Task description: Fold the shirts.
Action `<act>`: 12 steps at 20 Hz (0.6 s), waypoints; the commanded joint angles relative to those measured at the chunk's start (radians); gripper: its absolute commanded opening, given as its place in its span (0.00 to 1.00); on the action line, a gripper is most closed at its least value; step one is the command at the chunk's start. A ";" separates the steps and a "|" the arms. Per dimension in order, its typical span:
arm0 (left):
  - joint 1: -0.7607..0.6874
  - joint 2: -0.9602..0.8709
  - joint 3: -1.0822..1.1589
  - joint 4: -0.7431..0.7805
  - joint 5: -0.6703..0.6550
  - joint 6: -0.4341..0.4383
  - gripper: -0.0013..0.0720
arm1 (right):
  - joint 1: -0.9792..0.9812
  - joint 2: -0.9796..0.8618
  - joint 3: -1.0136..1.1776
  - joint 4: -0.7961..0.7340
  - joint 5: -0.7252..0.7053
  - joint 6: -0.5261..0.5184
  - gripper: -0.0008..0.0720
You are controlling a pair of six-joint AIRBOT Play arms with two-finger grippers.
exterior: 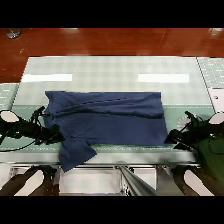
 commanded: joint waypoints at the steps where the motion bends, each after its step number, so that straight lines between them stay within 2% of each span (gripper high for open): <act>1: -0.001 0.001 0.000 0.000 0.001 0.000 0.05 | 0.060 -0.056 -0.002 0.063 -0.062 0.002 0.88; 5: -0.001 0.001 0.000 0.000 0.000 0.000 0.05 | 0.093 -0.126 0.003 0.156 -0.143 -0.016 0.88; 7: -0.001 0.001 0.000 0.000 0.000 0.000 0.05 | 0.092 -0.128 0.010 0.201 -0.159 -0.035 0.83; 8: -0.001 0.001 0.000 0.000 0.000 0.000 0.05 | 0.092 -0.128 0.011 0.201 -0.158 -0.036 0.63; 9: -0.001 0.001 0.000 0.000 0.000 0.001 0.05 | 0.092 -0.128 0.011 0.204 -0.156 -0.054 0.31; 10: -0.001 0.001 0.000 0.000 0.000 0.008 0.05 | 0.092 -0.128 0.011 0.216 -0.144 -0.097 0.05; 12: 0.000 0.001 0.001 0.000 0.000 0.008 0.05 | 0.092 -0.128 0.018 0.214 -0.121 -0.121 0.05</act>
